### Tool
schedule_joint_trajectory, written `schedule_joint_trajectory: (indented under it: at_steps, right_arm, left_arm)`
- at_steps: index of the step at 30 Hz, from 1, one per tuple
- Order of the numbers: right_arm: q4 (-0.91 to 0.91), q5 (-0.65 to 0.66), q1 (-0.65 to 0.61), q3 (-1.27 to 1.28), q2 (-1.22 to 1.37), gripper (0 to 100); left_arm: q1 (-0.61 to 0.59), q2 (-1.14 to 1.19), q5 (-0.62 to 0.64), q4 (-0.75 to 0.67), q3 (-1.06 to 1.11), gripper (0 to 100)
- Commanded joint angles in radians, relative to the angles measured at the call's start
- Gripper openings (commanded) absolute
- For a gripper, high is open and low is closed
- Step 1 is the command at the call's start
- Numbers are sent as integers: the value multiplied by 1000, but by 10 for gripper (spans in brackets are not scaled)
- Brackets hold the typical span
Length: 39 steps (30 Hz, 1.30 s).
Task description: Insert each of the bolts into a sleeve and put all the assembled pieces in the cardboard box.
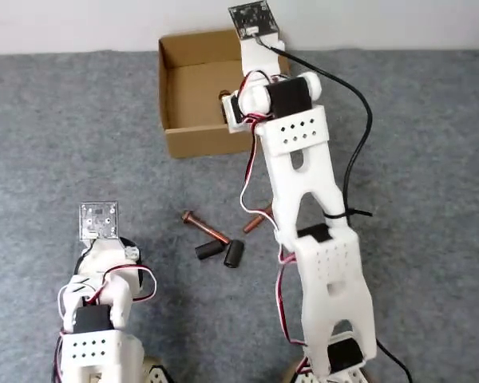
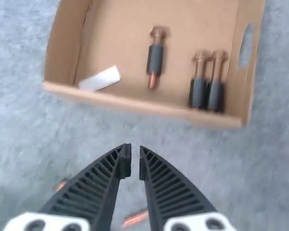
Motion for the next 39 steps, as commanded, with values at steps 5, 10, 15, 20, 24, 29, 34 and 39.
schedule_joint_trajectory:
  at_steps: [5, 10, 15, 20, 24, 29, 34, 39]
  right_arm:
    - [39, -172, -82, 769, -456, 24]
    - [39, -318, -151, 1003, -516, 36]
    - [-12, -404, -213, 1119, -507, 178]
    - [-96, -407, -242, 1131, -443, 175]
    - [-148, -407, -260, 1129, -371, 122]
    - [-194, -408, -272, 1126, -294, 116]
    - [-213, -405, -268, 1126, -220, 113]
    - [-232, -405, -271, 1125, -148, 112]
  left_arm:
    - [-6, -11, 8, -25, -7, 5]
    - [-6, -11, 8, -25, -7, 5]
    - [-5, -11, 8, -25, -7, 5]
    - [-5, -11, 8, -25, -7, 5]
    - [-3, -11, 8, -25, -7, 5]
    - [-3, -11, 8, -25, -7, 5]
    - [-3, -11, 8, -25, -7, 5]
    - [-3, -11, 8, -25, -7, 5]
